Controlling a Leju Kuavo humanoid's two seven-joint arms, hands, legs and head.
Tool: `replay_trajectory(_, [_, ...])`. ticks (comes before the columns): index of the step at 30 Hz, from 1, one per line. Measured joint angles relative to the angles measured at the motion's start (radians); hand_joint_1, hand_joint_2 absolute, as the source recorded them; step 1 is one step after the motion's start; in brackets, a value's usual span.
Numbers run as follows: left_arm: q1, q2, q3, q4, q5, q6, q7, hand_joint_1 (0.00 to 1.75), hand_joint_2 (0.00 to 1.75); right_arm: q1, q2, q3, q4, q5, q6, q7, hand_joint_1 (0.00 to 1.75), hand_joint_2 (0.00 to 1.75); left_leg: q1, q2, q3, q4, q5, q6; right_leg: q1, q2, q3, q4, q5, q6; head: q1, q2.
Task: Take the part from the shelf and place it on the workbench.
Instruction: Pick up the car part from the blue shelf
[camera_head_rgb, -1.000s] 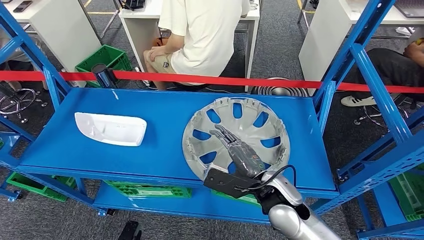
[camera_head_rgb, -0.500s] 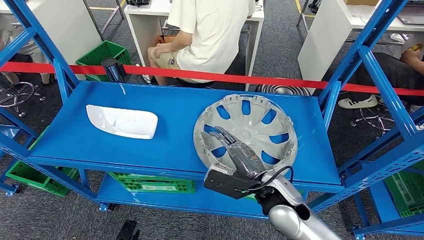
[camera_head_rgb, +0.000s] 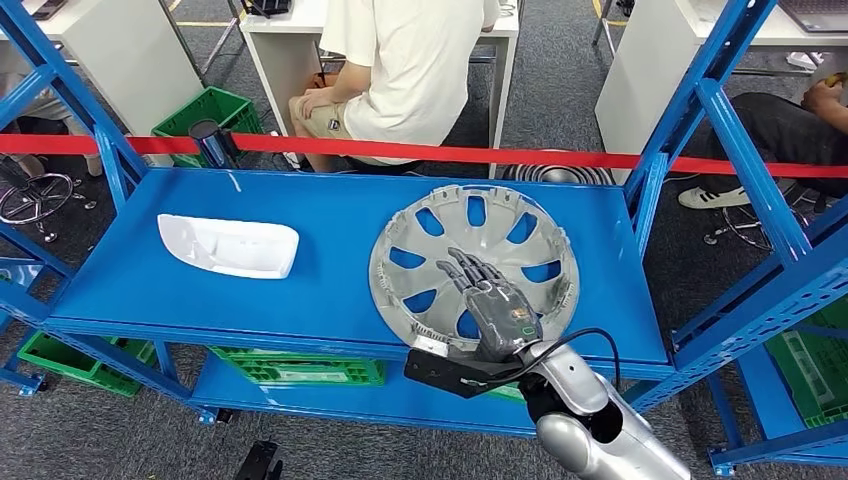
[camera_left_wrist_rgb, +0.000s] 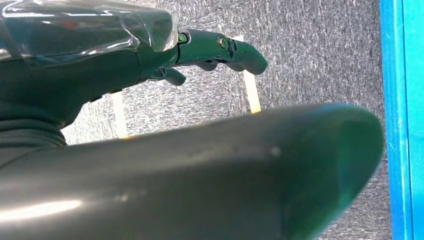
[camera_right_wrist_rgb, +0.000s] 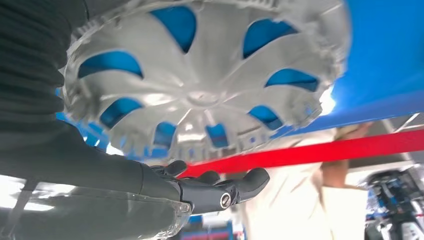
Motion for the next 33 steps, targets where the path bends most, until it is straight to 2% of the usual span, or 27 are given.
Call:
replay_trajectory(2, [-0.001,0.002,-0.002,0.0,0.0,0.0,0.0,0.0,0.0,-0.003,-0.005,0.007,0.005,0.038,-0.007,0.011,0.0,1.75,-0.002,-0.002,0.07,-0.146,0.071,0.011,0.001,0.002,0.003,0.0,0.0,0.001,0.0,0.0])
replay_trajectory(3, [-0.001,0.003,-0.003,-0.001,0.0,0.0,0.0,0.0,0.0,-0.005,-0.008,0.01,0.006,0.056,-0.01,0.016,0.0,1.75,-0.004,-0.003,0.097,-0.205,0.093,0.018,0.004,0.003,0.002,0.0,0.001,0.003,0.001,0.0])
replay_trajectory(4, [-0.002,0.005,-0.004,-0.001,0.0,0.0,0.0,0.0,0.0,-0.007,-0.01,0.013,0.008,0.075,-0.012,0.022,0.0,1.75,-0.007,-0.004,0.112,-0.239,0.101,0.023,0.005,0.003,-0.001,-0.001,0.003,0.006,0.001,0.0])
replay_trajectory(6, [-0.002,0.007,-0.007,-0.002,0.0,0.0,0.001,0.0,0.0,-0.01,-0.016,0.02,0.011,0.115,-0.013,0.03,0.0,1.75,-0.013,-0.004,0.112,-0.252,0.102,0.03,0.007,0.003,-0.005,-0.004,0.007,0.016,0.0,0.0])
replay_trajectory(8, [-0.003,0.008,-0.011,-0.002,0.0,0.0,0.001,0.0,0.0,-0.014,-0.026,0.027,0.012,0.15,-0.008,0.034,0.0,1.75,-0.009,-0.003,0.117,-0.269,0.114,0.041,0.006,0.002,-0.012,0.003,0.002,0.024,0.001,0.0])
replay_trajectory(10, [-0.006,0.008,-0.014,-0.004,0.0,0.0,0.001,0.0,0.0,-0.022,-0.037,0.035,0.015,0.175,0.005,0.039,0.0,1.75,-0.005,-0.001,0.122,-0.285,0.126,0.051,0.007,0.001,-0.048,0.074,-0.034,0.02,0.003,0.0])
replay_trajectory(12, [-0.009,0.007,-0.016,-0.005,0.0,-0.001,0.001,0.0,0.0,-0.028,-0.047,0.043,0.021,0.187,0.027,0.044,0.0,1.75,-0.008,0.0,0.119,-0.287,0.129,0.055,0.006,0.0,-0.111,0.211,-0.089,0.013,0.003,0.0])
replay_trajectory(13, [-0.01,0.007,-0.016,-0.005,0.0,-0.002,0.003,0.0,0.0,-0.029,-0.052,0.048,0.024,0.19,0.039,0.046,0.0,1.75,-0.008,0.0,0.117,-0.286,0.129,0.055,0.006,0.0,-0.136,0.266,-0.106,0.014,0.003,0.0])
replay_trajectory(14, [-0.01,0.007,-0.017,-0.006,0.0,-0.002,0.004,0.0,0.0,-0.031,-0.057,0.053,0.028,0.19,0.054,0.048,0.0,1.75,-0.009,-0.001,0.116,-0.285,0.129,0.055,0.005,0.0,-0.145,0.288,-0.108,0.019,0.003,0.0])
replay_trajectory(15, [-0.01,0.007,-0.018,-0.006,0.0,-0.003,0.006,0.0,0.0,-0.034,-0.062,0.058,0.031,0.188,0.07,0.05,0.0,1.75,-0.009,-0.001,0.116,-0.283,0.129,0.054,0.004,0.0,-0.133,0.266,-0.094,0.028,0.003,0.0])
replay_trajectory(17, [-0.013,0.007,-0.02,-0.007,0.0,-0.006,0.01,0.0,0.0,-0.047,-0.07,0.067,0.035,0.176,0.108,0.058,0.0,1.75,-0.01,-0.002,0.114,-0.273,0.125,0.048,0.001,-0.002,-0.061,0.128,-0.044,0.046,0.003,0.0])
replay_trajectory(18, [-0.015,0.007,-0.021,-0.008,0.0,-0.007,0.012,0.0,0.0,-0.054,-0.073,0.07,0.036,0.168,0.13,0.062,0.0,1.75,-0.012,-0.002,0.111,-0.265,0.121,0.043,0.001,-0.002,-0.027,0.063,-0.024,0.047,0.003,0.0])
replay_trajectory(19, [-0.017,0.008,-0.022,-0.008,0.0,-0.009,0.014,0.0,0.0,-0.06,-0.076,0.073,0.036,0.16,0.15,0.067,0.0,1.75,-0.014,-0.003,0.107,-0.259,0.118,0.038,0.001,-0.002,-0.005,0.02,-0.013,0.044,0.003,0.0])
replay_trajectory(20, [-0.019,0.008,-0.022,-0.008,0.0,-0.009,0.016,0.0,0.0,-0.063,-0.079,0.076,0.036,0.153,0.168,0.071,0.0,1.75,-0.015,-0.003,0.104,-0.255,0.116,0.034,0.004,-0.002,0.004,0.003,-0.011,0.038,0.002,0.0])
replay_trajectory(22, [-0.019,0.01,-0.023,-0.008,0.0,-0.009,0.02,0.0,0.0,-0.066,-0.085,0.081,0.036,0.139,0.198,0.079,0.0,1.75,-0.014,-0.003,0.1,-0.252,0.115,0.028,0.004,0.0,0.003,0.003,-0.009,0.026,0.002,0.0])
replay_trajectory(24, [-0.02,0.012,-0.026,-0.009,0.0,-0.009,0.022,0.0,0.0,-0.074,-0.088,0.085,0.036,0.123,0.226,0.085,0.0,1.75,-0.01,-0.003,0.088,-0.221,0.093,0.017,-0.001,0.001,0.004,0.002,-0.006,0.015,0.001,0.0])
replay_trajectory(25, [-0.02,0.013,-0.027,-0.009,0.0,-0.009,0.023,0.0,0.0,-0.08,-0.088,0.087,0.036,0.114,0.241,0.089,0.0,1.75,-0.008,-0.003,0.069,-0.177,0.066,0.01,-0.004,0.001,0.004,0.001,-0.005,0.01,0.001,0.0])
replay_trajectory(27, [-0.02,0.014,-0.029,-0.01,0.0,-0.01,0.026,0.0,0.0,-0.088,-0.089,0.091,0.036,0.095,0.269,0.097,0.0,1.75,-0.004,-0.003,0.005,-0.038,-0.002,0.0,-0.002,0.001,0.004,0.001,-0.005,0.005,0.0,0.0])
replay_trajectory(28, [-0.02,0.015,-0.029,-0.01,0.0,-0.01,0.027,0.0,0.0,-0.09,-0.09,0.093,0.036,0.084,0.282,0.099,0.0,1.75,-0.002,-0.003,-0.024,0.023,-0.023,-0.002,-0.001,0.001,0.004,0.002,-0.006,0.005,0.0,0.0])
replay_trajectory(29, [-0.02,0.015,-0.03,-0.01,-0.001,-0.01,0.027,0.0,0.0,-0.092,-0.091,0.094,0.036,0.072,0.295,0.102,0.0,1.75,-0.002,-0.003,-0.039,0.053,-0.025,-0.002,0.001,0.001,0.004,0.002,-0.006,0.005,0.0,0.0])
replay_trajectory(30, [-0.02,0.015,-0.03,-0.01,-0.001,-0.01,0.028,0.0,0.0,-0.095,-0.091,0.096,0.036,0.058,0.306,0.103,0.0,1.75,-0.002,-0.003,-0.035,0.04,-0.007,0.001,0.002,0.002,0.005,0.002,-0.006,0.005,0.0,0.0])
replay_trajectory(31, [-0.021,0.016,-0.031,-0.01,-0.001,-0.01,0.028,0.0,0.0,-0.098,-0.092,0.097,0.036,0.046,0.314,0.106,0.0,1.75,-0.002,-0.003,-0.01,-0.013,0.027,0.006,0.004,0.004,0.007,0.002,-0.006,0.005,0.0,0.0])
replay_trajectory(32, [-0.021,0.017,-0.032,-0.01,-0.002,-0.01,0.028,0.0,0.0,-0.102,-0.092,0.098,0.036,0.036,0.322,0.109,0.0,1.75,-0.003,-0.004,0.026,-0.09,0.067,0.014,0.005,0.005,0.008,0.001,-0.006,0.005,0.0,0.0])
replay_trajectory(33, [-0.022,0.018,-0.033,-0.01,-0.002,-0.011,0.029,0.0,0.0,-0.105,-0.092,0.099,0.036,0.026,0.328,0.112,0.0,1.75,-0.006,-0.004,0.061,-0.161,0.094,0.024,0.007,0.007,0.008,0.001,-0.006,0.005,0.001,0.0])
